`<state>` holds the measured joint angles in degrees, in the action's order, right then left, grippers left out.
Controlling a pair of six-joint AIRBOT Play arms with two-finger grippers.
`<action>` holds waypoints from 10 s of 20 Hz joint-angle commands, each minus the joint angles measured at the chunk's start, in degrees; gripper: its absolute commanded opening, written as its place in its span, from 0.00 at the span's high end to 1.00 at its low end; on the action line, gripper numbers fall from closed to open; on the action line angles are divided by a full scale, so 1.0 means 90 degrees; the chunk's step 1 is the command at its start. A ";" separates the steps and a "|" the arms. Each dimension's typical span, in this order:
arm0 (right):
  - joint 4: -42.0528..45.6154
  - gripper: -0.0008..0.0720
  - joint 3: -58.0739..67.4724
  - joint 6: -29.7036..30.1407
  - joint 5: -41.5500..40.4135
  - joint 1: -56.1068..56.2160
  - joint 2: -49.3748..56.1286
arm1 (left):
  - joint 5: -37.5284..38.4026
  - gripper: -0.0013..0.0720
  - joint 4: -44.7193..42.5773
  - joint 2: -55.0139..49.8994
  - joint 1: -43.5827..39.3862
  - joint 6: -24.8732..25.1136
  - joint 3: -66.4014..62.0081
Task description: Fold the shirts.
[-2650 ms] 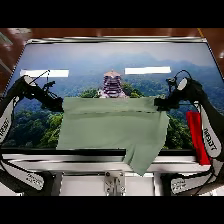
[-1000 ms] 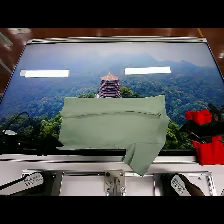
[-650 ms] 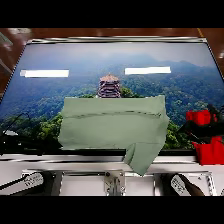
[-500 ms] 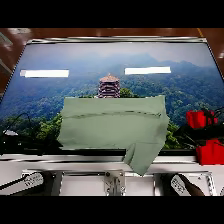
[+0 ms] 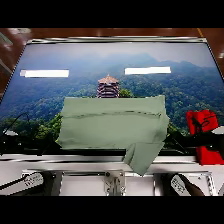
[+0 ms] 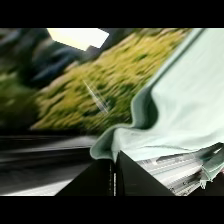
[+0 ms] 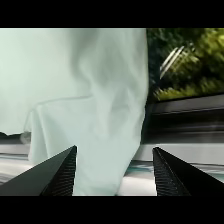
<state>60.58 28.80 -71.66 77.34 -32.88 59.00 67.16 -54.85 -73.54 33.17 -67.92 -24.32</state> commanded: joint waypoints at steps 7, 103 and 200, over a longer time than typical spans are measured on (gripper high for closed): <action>-0.0430 0.24 -0.0826 0.0134 -0.1195 0.1073 0.0505 | -0.0075 0.93 0.0010 0.0000 -0.0002 0.0206 0.0002; -0.0510 0.89 0.5926 -0.1494 0.1622 0.1892 0.0187 | -0.2220 0.93 0.6331 -0.5367 -0.8104 0.0005 -0.7546; 0.2106 0.90 0.6904 -0.1008 0.2254 -0.3140 0.2016 | 0.1328 0.93 0.3186 -0.0797 -0.3436 -0.0265 -0.7541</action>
<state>67.24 91.46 -78.83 93.49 -60.58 77.49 78.67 -26.17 -80.66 2.20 -70.30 -92.18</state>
